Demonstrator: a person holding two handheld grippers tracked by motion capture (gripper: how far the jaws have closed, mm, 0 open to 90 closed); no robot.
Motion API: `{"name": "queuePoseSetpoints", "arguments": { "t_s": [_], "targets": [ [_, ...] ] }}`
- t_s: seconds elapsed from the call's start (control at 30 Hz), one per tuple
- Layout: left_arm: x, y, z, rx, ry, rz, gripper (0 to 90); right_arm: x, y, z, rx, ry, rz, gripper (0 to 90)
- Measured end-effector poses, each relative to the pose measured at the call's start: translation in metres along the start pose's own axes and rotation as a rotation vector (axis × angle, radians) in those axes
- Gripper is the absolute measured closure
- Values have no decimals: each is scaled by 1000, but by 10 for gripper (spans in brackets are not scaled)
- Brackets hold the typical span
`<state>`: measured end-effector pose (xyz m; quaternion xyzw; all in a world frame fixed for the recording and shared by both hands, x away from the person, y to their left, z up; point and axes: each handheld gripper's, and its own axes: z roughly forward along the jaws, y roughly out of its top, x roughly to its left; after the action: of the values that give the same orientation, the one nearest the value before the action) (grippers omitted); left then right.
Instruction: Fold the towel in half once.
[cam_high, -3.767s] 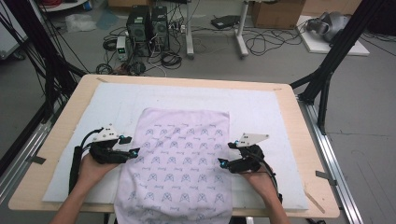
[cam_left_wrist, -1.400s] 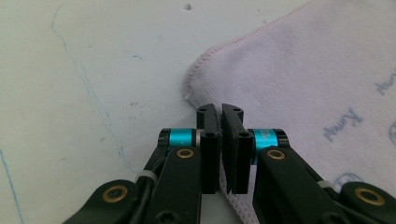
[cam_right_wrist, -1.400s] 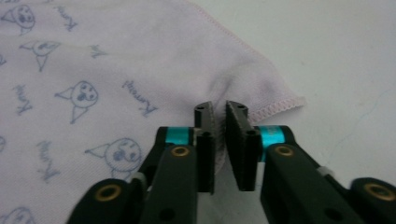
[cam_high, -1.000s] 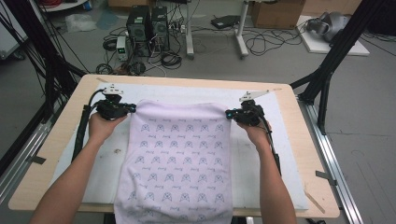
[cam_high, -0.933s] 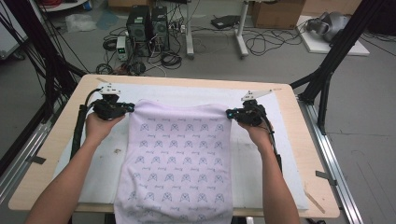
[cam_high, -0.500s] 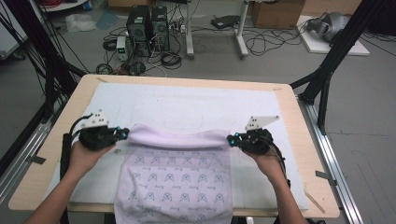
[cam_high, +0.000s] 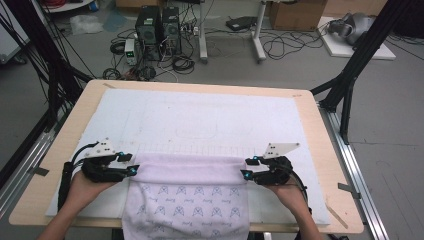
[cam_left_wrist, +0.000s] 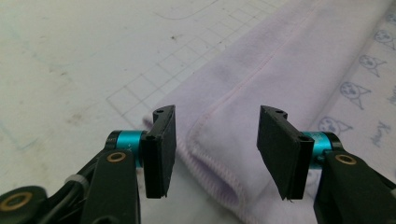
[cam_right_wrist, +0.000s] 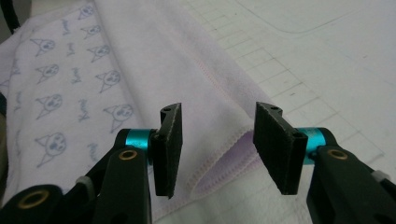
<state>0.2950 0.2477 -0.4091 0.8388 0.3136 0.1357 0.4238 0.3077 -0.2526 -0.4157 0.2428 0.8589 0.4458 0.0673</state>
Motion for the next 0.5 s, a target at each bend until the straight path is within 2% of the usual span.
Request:
{"name": "queuePoseSetpoints", "arguments": {
  "t_s": [0.1, 0.17, 0.23, 0.3, 0.37, 0.43, 0.5],
  "targets": [
    [1, 2, 14, 33, -14, 12, 500, -3, -1, 12, 49, -9, -1, 491],
    [1, -1, 21, 64, -37, 29, 620, -6, -3, 18, 82, -6, 19, 519],
    [0, -4, 26, 93, -50, 40, 728, -7, -4, 20, 101, 7, 18, 637],
    [-2, -6, 29, 107, -57, 49, 836, -6, -6, 20, 92, 16, 1, 765],
    [-3, -7, 27, 106, -57, 58, 862, -4, -8, 20, 88, 34, -2, 843],
    [-4, -6, 22, 88, -47, 61, 868, -2, -7, 18, 82, 32, -5, 856],
    [-7, -3, 12, 52, -38, 65, 868, 1, -5, 12, 50, 27, -15, 856]
  ]
}}
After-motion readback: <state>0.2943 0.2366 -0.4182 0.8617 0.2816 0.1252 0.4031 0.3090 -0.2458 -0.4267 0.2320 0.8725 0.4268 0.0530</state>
